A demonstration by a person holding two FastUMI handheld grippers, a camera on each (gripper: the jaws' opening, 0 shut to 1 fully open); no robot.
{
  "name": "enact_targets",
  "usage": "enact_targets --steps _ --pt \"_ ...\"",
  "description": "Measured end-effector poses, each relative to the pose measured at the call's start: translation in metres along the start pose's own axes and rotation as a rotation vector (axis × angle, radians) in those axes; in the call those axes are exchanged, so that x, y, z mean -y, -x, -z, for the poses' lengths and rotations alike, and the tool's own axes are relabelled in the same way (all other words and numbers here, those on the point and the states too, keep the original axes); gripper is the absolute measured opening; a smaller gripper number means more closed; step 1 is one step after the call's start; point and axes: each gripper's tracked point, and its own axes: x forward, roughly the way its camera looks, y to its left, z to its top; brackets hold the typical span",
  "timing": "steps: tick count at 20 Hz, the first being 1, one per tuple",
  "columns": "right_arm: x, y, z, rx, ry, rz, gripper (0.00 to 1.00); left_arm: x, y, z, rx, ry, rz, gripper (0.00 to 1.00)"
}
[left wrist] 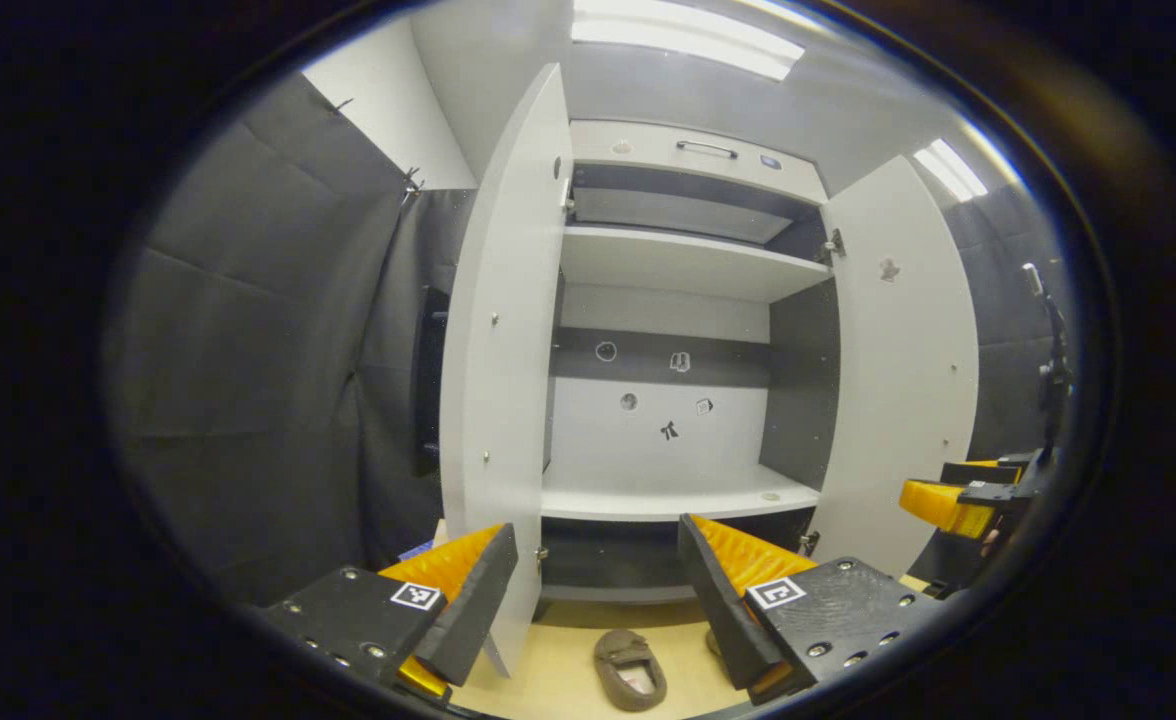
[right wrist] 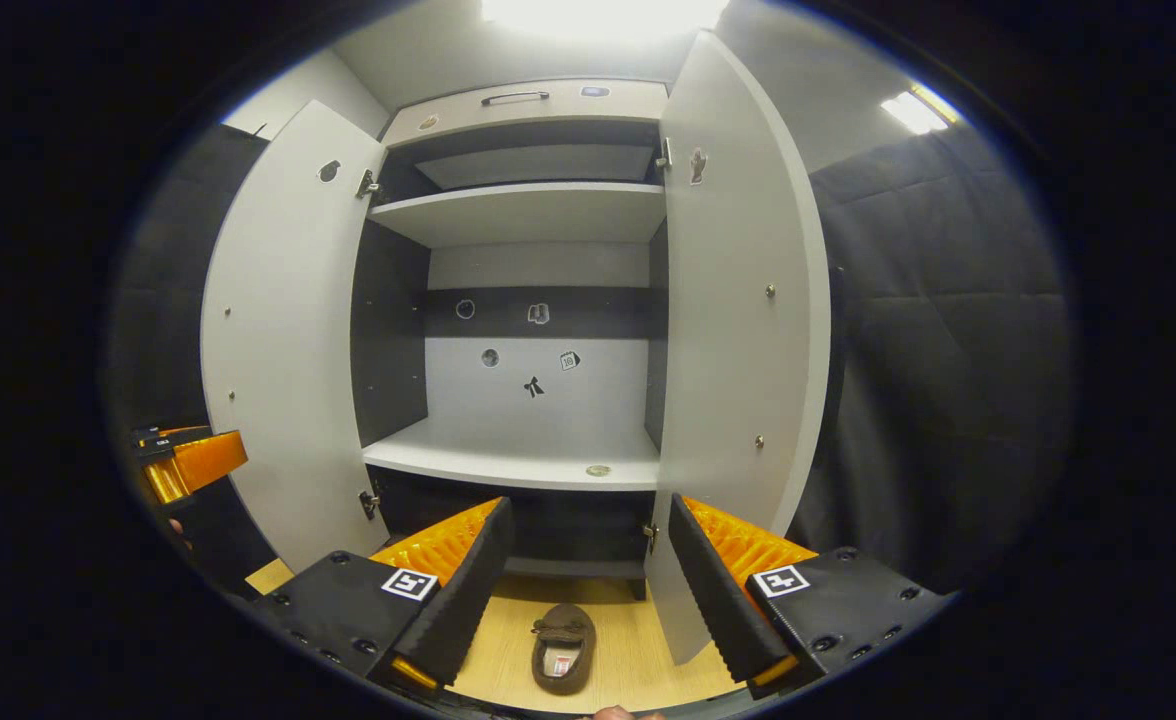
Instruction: Grab one shoe with the right hand and put it into the shoe cabinet, grab the other shoe with the left hand and put it into the shoe cabinet; then close the right door with the right hand and the left door with the left hand.
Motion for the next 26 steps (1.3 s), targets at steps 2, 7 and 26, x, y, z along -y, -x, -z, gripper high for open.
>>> enact_targets --steps 2,7,26 --pt "-0.005 -0.005 0.004 -0.019 -0.018 -0.019 0.99 0.0 0.002 0.006 -0.015 0.008 -0.002 0.94" --pt "-0.029 -0.019 0.032 -0.114 -0.034 -0.088 0.98 0.003 0.006 0.019 -0.045 0.002 -0.002 0.94" --pt "-0.09 -0.079 0.257 -0.528 -0.039 -0.2 0.98 0.006 0.016 0.08 -0.174 -0.013 0.047 0.94"
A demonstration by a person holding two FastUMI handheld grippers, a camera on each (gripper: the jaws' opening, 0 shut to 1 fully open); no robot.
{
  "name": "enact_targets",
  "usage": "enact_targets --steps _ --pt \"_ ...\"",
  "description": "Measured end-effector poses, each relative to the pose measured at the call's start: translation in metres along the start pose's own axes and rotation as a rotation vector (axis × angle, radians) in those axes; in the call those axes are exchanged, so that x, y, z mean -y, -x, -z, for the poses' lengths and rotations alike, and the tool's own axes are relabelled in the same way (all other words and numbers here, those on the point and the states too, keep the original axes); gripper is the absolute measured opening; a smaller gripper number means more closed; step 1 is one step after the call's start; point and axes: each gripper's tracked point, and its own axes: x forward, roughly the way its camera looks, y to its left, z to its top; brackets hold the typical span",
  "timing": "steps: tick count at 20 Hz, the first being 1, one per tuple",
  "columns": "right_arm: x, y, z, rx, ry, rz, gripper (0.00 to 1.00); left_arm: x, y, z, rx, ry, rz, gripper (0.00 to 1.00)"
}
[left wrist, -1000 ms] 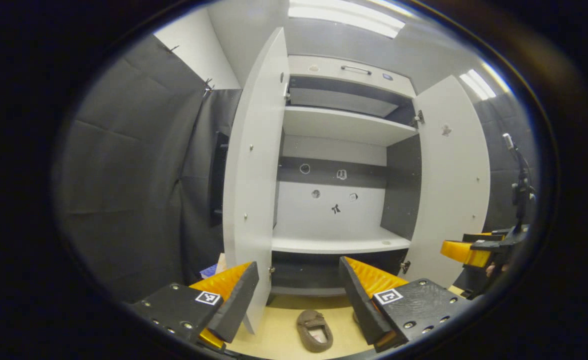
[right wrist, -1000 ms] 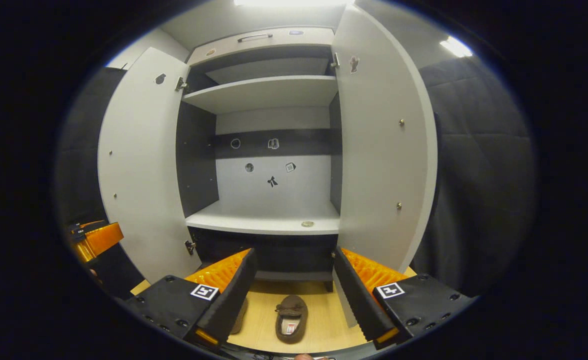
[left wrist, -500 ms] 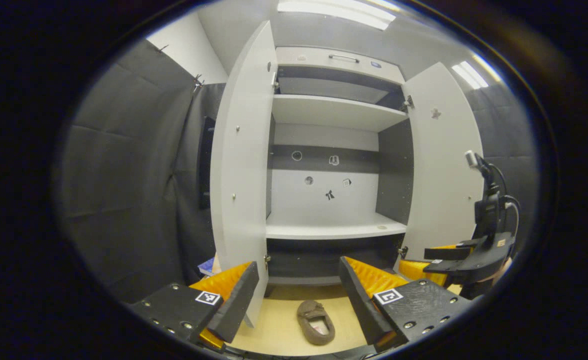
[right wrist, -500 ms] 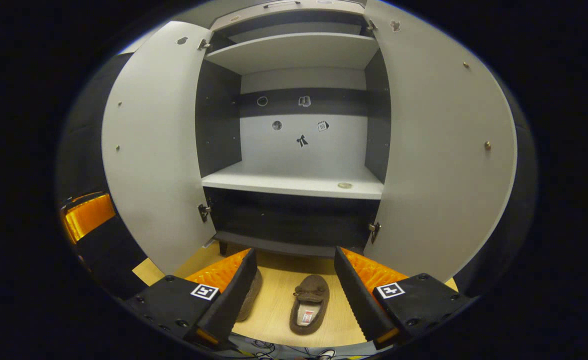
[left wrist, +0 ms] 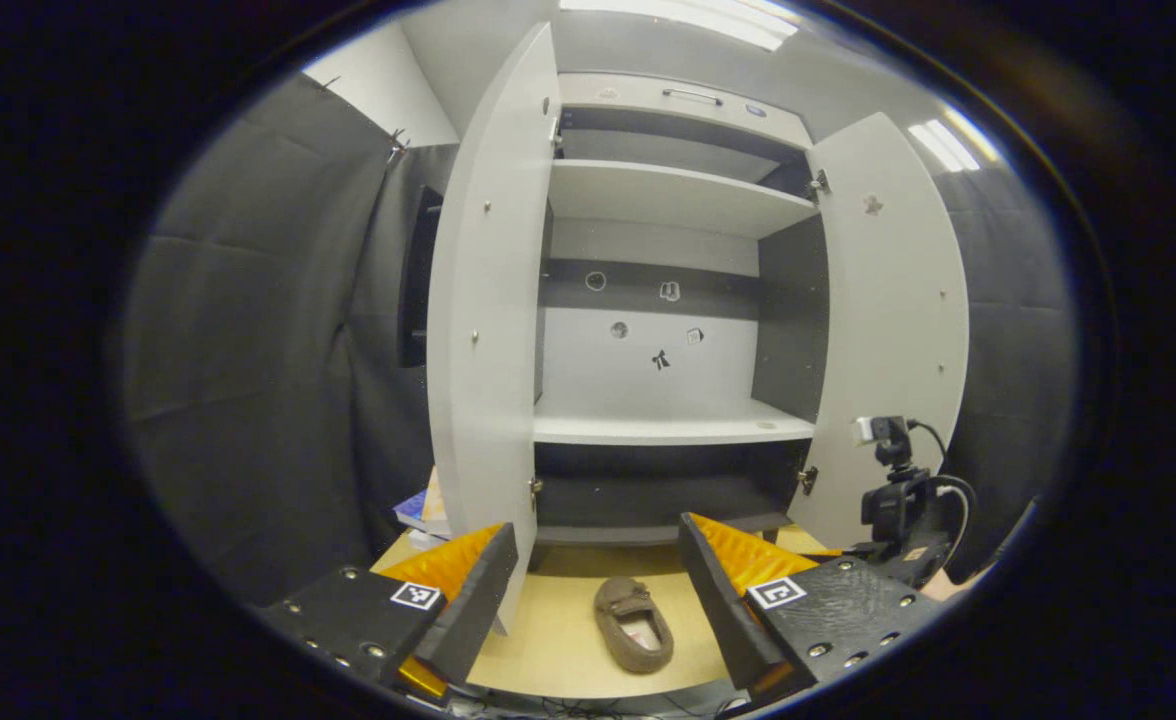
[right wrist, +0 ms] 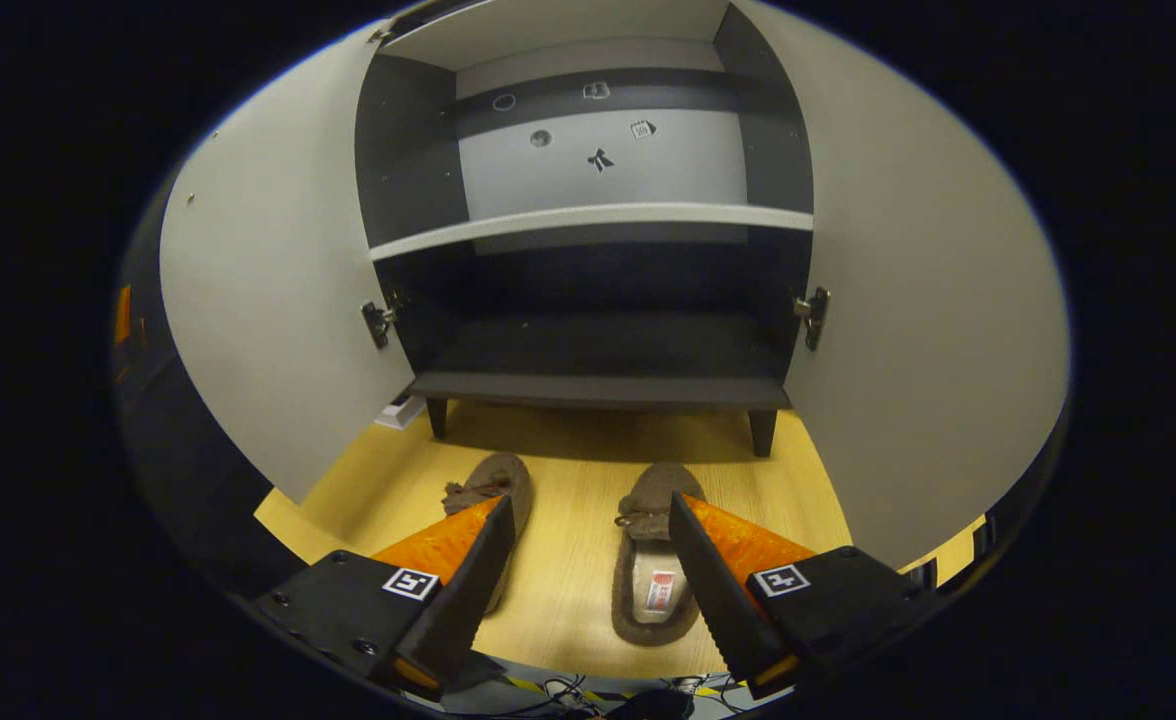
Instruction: Grab one shoe with the right hand and put it into the shoe cabinet, grab the other shoe with the left hand and put it into the shoe cabinet; then close the right door with the right hand and the left door with the left hand.
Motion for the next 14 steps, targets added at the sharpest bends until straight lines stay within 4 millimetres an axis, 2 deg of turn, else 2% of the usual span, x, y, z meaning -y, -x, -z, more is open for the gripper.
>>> enact_targets --steps 3,6,7,9,10,11,12,14 --pt "-0.007 -0.015 0.021 -0.052 -0.016 -0.02 0.98 0.001 -0.003 0.012 -0.032 0.026 0.011 0.94" --pt "-0.003 -0.03 0.045 -0.114 -0.012 -0.004 0.98 0.003 -0.008 0.025 -0.068 0.054 0.019 0.94" --pt "-0.004 -0.035 0.05 -0.135 -0.014 -0.008 0.98 0.005 -0.01 0.03 -0.079 0.06 0.028 0.89" --pt "-0.002 -0.048 0.057 -0.158 -0.01 0.003 0.98 0.008 -0.014 0.043 -0.113 0.064 0.036 0.89" --pt "0.001 -0.055 0.062 -0.167 0.001 0.015 0.98 0.009 -0.013 0.047 -0.127 0.068 0.038 0.95" --pt "0.005 -0.063 0.066 -0.179 0.015 0.028 0.98 0.011 -0.012 0.048 -0.126 0.072 0.048 0.95" --pt "0.007 -0.07 0.072 -0.192 0.029 0.039 0.98 0.013 -0.011 0.047 -0.12 0.071 0.053 1.0" --pt "0.01 -0.087 0.083 -0.24 0.038 0.056 0.98 0.014 -0.01 0.046 -0.112 0.069 0.054 0.96"
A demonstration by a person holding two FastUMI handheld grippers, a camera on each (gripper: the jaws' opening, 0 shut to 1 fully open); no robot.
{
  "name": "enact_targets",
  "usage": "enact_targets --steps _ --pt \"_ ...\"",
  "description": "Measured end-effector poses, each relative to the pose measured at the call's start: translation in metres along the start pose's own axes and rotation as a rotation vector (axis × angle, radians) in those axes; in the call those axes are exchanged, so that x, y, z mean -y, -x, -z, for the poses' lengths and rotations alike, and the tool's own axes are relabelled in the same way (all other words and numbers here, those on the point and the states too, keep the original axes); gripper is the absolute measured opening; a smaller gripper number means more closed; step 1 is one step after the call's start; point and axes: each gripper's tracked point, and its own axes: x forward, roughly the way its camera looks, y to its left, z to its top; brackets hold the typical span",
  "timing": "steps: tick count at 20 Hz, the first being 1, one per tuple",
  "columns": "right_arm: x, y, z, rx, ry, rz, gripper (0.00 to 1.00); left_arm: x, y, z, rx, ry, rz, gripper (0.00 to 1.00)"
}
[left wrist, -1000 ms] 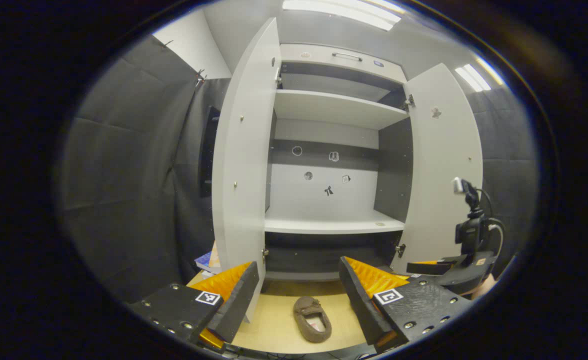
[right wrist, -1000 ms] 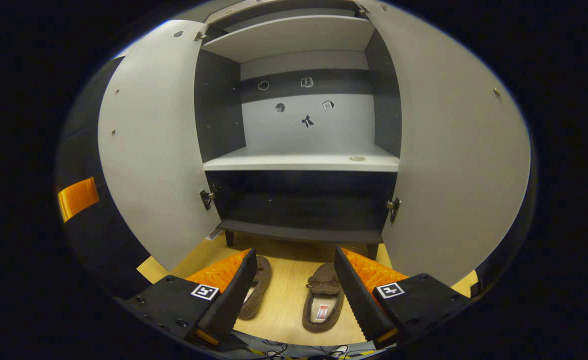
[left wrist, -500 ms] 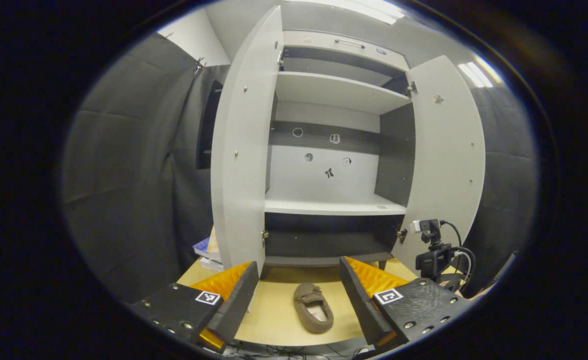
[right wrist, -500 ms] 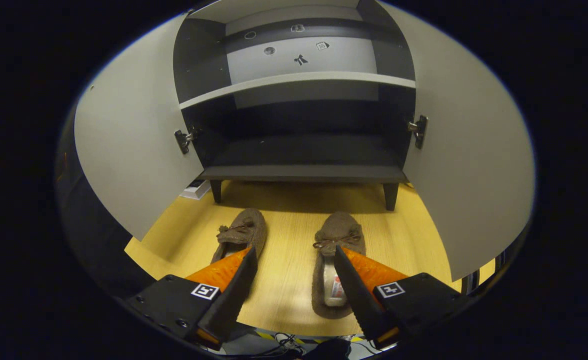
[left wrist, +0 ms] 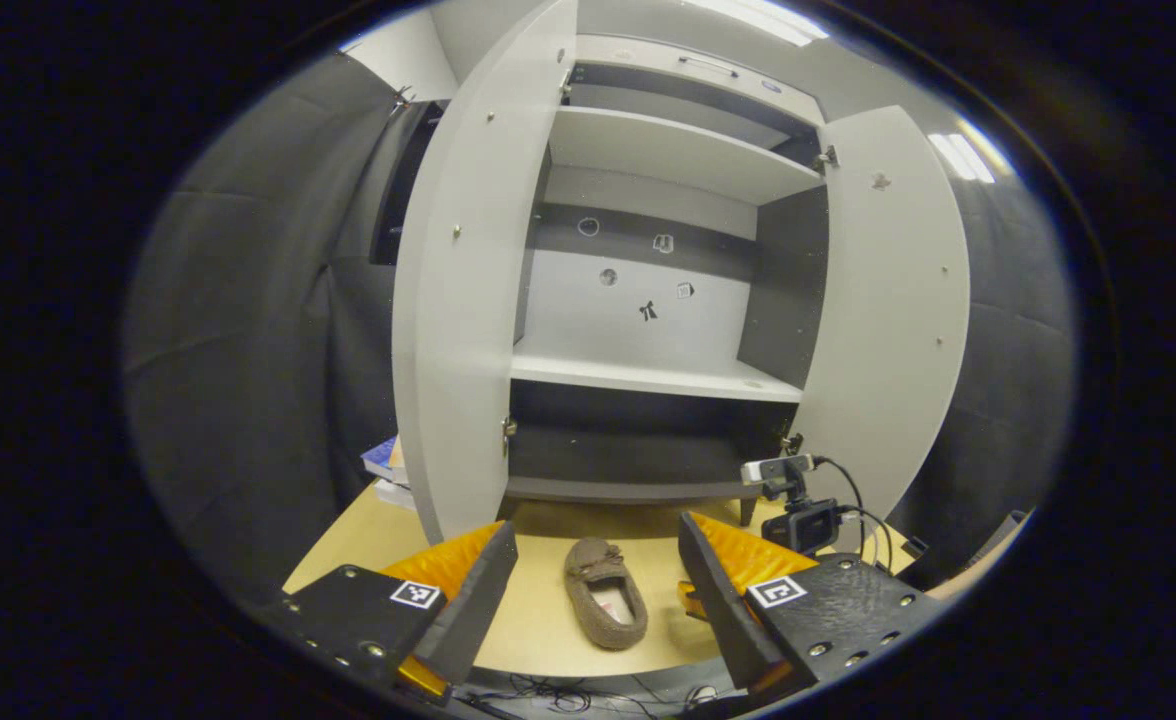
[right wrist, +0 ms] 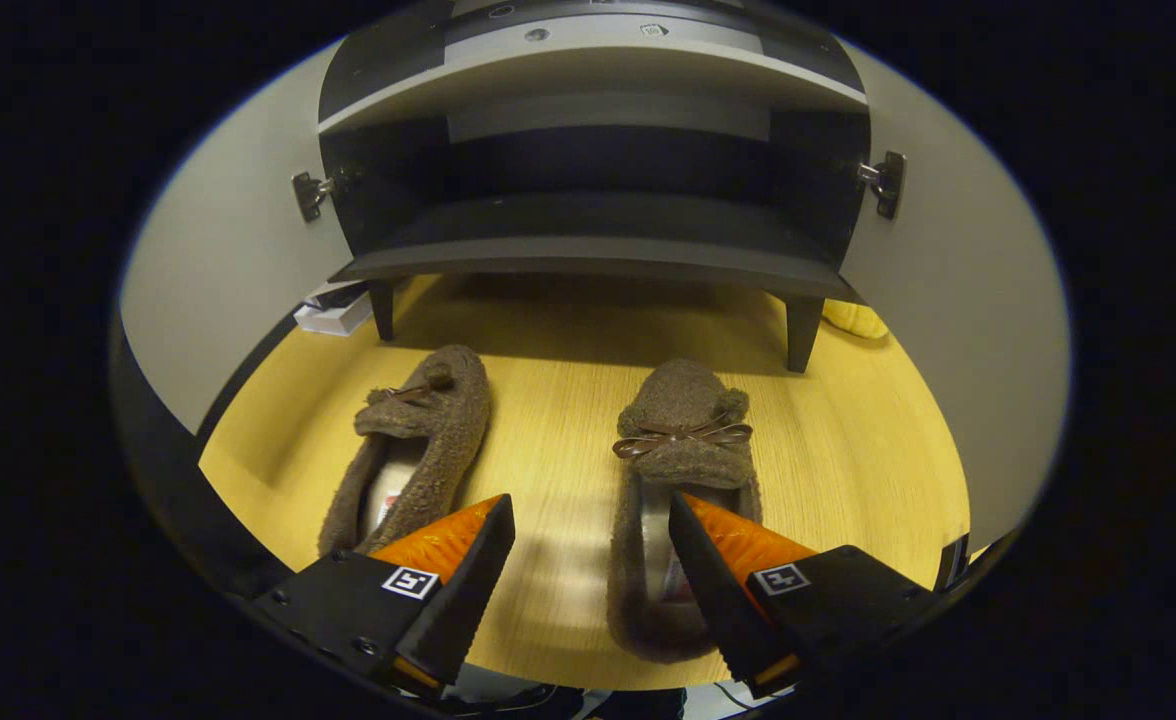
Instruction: Grab one shoe with the right hand and put it into the shoe cabinet, grab the other shoe with the left hand and put it into the shoe cabinet; then close the right door with the right hand and the left door with the left hand.
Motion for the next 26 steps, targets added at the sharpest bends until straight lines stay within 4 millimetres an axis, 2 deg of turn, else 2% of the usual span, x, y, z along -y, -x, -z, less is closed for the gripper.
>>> enact_targets --steps 2,4,5,7,8,9,11,14,15,17,20,22,26 --pt "0.004 -0.017 0.006 -0.066 0.02 0.031 0.98 0.0 0.001 0.005 -0.004 0.004 0.0 0.95" --pt "0.01 -0.034 0.0 -0.069 0.073 0.081 0.96 -0.001 0.003 0.008 -0.017 0.009 -0.008 0.95" --pt "0.012 -0.038 0.001 -0.084 0.093 0.097 0.91 -0.002 0.005 0.006 -0.017 0.013 -0.011 0.95" --pt "0.016 -0.04 -0.001 -0.099 0.139 0.147 0.92 -0.005 0.009 0.003 -0.01 0.015 -0.016 0.95" --pt "0.027 -0.043 -0.001 -0.111 0.169 0.199 0.89 -0.007 0.01 0.001 -0.007 0.011 -0.02 0.95" --pt "0.036 -0.041 -0.002 -0.11 0.189 0.235 0.69 -0.008 0.011 0.002 -0.004 0.008 -0.023 0.95" --pt "0.035 -0.039 0.0 -0.111 0.179 0.227 0.28 -0.008 0.012 0.002 0.001 0.005 -0.025 0.95" --pt "0.031 -0.035 0.001 -0.111 0.129 0.169 0.28 -0.004 0.014 0.004 -0.027 0.032 0.003 0.95" --pt "0.029 -0.032 0.004 -0.114 0.105 0.12 0.11 -0.005 0.014 0.003 -0.028 0.04 0.009 0.95" --pt "0.029 -0.024 0.008 -0.13 0.073 0.047 0.02 -0.006 0.015 0.001 -0.027 0.037 0.013 0.95" --pt "0.035 -0.004 0.006 -0.131 0.016 0.024 0.02 0.003 0.015 0.007 -0.061 0.051 0.056 0.95" --pt "0.036 0.011 -0.001 -0.107 -0.049 0.023 0.02 0.011 0.016 0.003 -0.058 0.068 0.079 0.94" --pt "0.029 0.049 0.002 -0.093 -0.123 -0.023 0.02 0.022 0.013 -0.002 -0.05 0.064 0.107 0.95"
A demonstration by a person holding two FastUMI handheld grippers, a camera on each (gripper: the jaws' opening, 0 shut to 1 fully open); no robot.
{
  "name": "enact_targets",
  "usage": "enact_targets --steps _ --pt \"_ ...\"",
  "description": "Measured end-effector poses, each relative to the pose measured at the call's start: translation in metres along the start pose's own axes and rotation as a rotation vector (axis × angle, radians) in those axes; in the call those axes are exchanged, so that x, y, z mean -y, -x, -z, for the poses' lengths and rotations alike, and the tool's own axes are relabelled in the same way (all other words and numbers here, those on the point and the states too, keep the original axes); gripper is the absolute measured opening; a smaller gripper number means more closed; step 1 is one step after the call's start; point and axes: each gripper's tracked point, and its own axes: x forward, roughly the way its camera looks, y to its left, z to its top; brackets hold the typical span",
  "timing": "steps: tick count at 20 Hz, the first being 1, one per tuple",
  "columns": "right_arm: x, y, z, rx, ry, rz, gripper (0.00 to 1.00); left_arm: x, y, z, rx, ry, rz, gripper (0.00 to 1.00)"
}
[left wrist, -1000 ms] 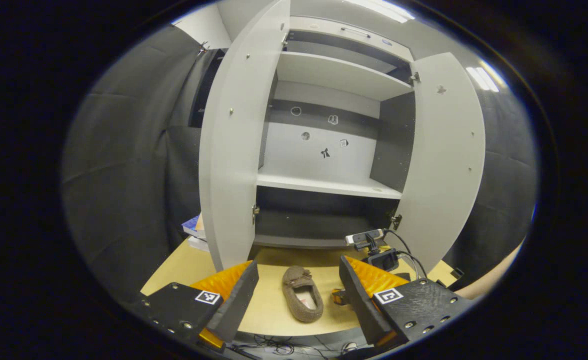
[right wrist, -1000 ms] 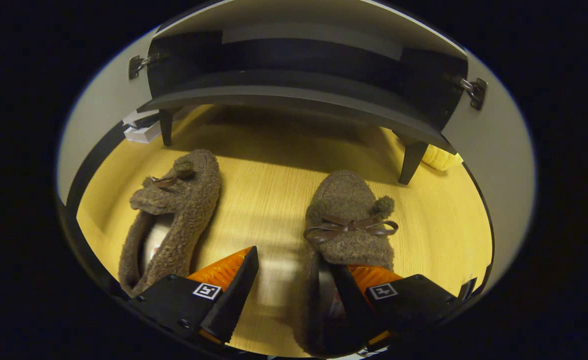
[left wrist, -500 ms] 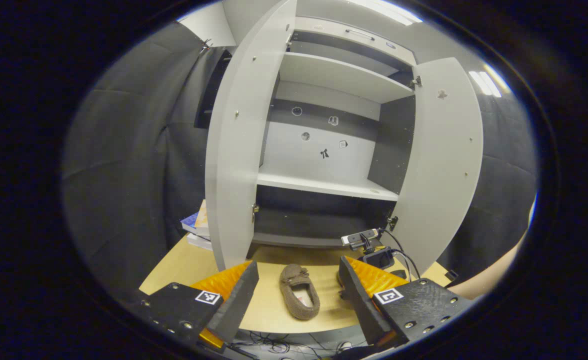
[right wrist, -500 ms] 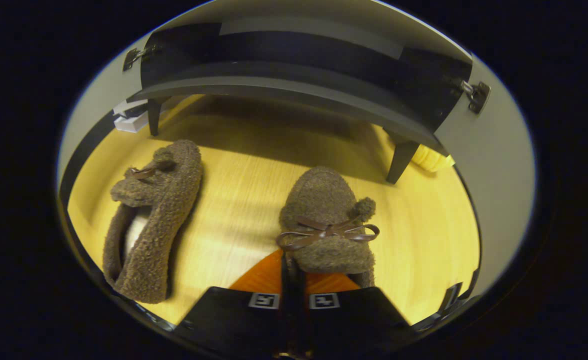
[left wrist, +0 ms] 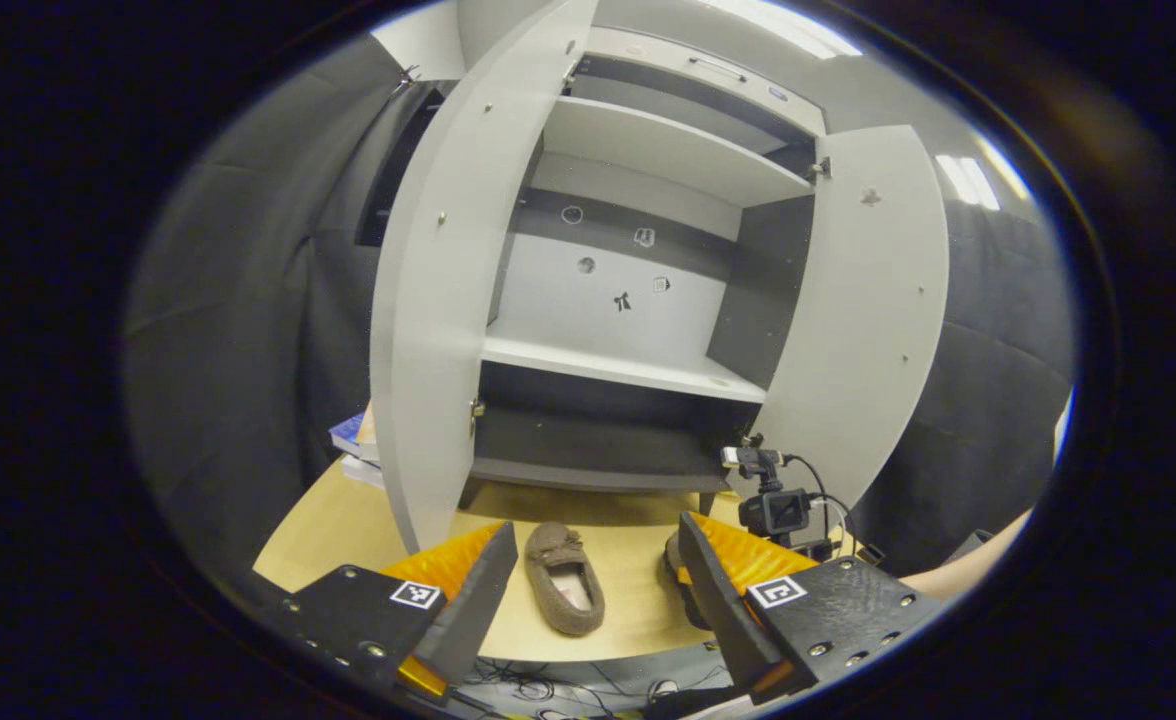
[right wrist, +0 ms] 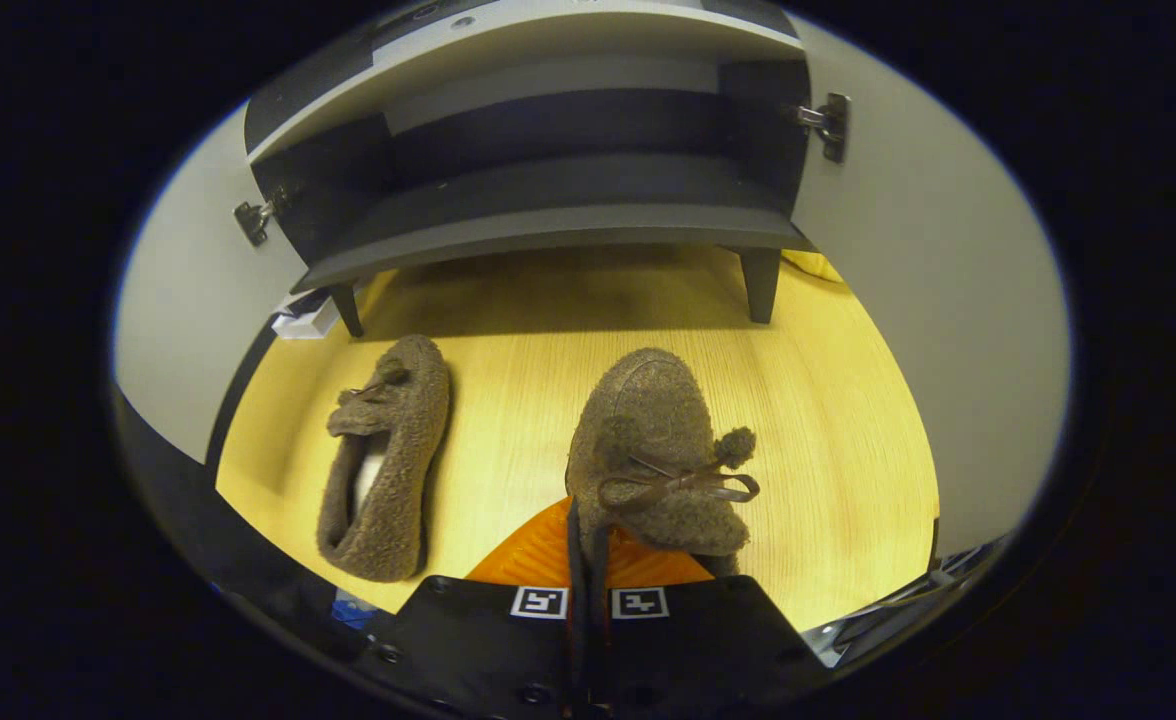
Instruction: Grab one shoe with the right hand and put it into the shoe cabinet, grab the other shoe with the left hand and put it into the shoe cabinet; then close the right door with the right hand and the left door with the left hand.
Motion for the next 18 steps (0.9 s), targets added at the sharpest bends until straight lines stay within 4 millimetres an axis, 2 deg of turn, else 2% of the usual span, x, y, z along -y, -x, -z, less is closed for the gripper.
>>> enact_targets --steps 4,8,10,13,18 --pt "-0.007 0.051 0.005 0.017 -0.002 -0.05 0.02 0.004 0.004 -0.021 0.05 -0.053 0.03 0.95" --pt "-0.02 0.095 -0.008 0.085 0.007 -0.086 0.02 0.003 0.004 -0.033 0.076 -0.071 0.041 0.94" --pt "-0.031 0.116 -0.021 0.132 0.028 -0.109 0.02 0.003 0.003 -0.037 0.087 -0.093 0.036 0.94" --pt "-0.045 0.143 -0.053 0.205 0.057 -0.142 0.02 0.0 0.001 -0.043 0.091 -0.117 0.013 0.95" --pt "-0.067 0.168 -0.12 0.305 0.109 -0.193 0.02 0.004 0.0 -0.054 0.086 -0.084 0.008 0.94"
